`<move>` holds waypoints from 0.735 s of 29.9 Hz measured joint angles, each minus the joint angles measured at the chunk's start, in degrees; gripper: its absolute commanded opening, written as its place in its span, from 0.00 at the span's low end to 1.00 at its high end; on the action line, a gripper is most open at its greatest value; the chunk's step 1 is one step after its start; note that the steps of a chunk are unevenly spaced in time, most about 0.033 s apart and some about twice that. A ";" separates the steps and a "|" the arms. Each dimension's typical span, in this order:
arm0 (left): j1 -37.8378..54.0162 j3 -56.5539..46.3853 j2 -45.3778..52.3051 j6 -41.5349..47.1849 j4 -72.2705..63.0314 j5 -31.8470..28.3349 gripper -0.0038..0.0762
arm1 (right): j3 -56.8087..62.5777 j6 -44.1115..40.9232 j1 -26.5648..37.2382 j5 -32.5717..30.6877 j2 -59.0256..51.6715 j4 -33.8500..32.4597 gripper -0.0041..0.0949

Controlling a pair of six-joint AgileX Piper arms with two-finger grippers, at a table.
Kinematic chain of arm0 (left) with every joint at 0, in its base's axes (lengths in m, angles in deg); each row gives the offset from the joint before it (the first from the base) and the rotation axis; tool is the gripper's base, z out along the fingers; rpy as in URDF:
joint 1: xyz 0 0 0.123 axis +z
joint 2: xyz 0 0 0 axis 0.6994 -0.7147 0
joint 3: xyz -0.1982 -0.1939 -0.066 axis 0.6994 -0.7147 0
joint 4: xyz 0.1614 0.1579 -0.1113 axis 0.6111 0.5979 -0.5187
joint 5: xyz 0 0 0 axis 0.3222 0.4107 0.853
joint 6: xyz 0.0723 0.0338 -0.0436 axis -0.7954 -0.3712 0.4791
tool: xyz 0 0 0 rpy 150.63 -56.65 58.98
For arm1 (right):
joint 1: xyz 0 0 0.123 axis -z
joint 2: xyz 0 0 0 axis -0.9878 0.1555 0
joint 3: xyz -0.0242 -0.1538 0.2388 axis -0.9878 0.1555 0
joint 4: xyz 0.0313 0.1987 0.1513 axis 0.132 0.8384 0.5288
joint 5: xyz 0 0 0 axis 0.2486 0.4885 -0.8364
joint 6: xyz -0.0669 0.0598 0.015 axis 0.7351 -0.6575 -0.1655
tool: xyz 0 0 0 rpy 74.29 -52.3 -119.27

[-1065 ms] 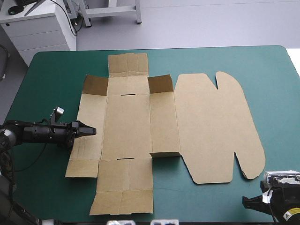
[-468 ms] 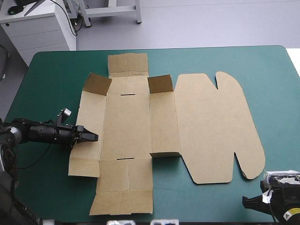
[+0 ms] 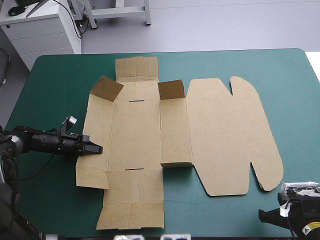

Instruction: Fold the box

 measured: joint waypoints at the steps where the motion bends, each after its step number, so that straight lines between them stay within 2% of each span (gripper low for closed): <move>1: 0.00 0.00 0.00 -0.40 0.06 0.06 0.04 | 0.00 0.00 0.00 0.00 0.00 0.00 0.03; 7: -0.72 1.21 0.00 -3.33 2.02 0.97 0.04 | 0.00 0.00 0.00 0.00 0.00 0.00 0.03; 13: -4.91 7.39 -0.13 -6.71 7.35 0.94 0.04 | 0.00 0.00 0.00 0.00 0.00 0.00 0.03; 16: -8.70 12.74 1.28 -6.76 11.55 -1.33 0.04 | 0.00 0.00 0.00 0.00 0.00 0.00 0.03; 22: -15.82 23.76 4.76 -7.28 18.78 -9.95 0.04 | 0.00 0.00 0.00 0.00 0.00 0.00 0.03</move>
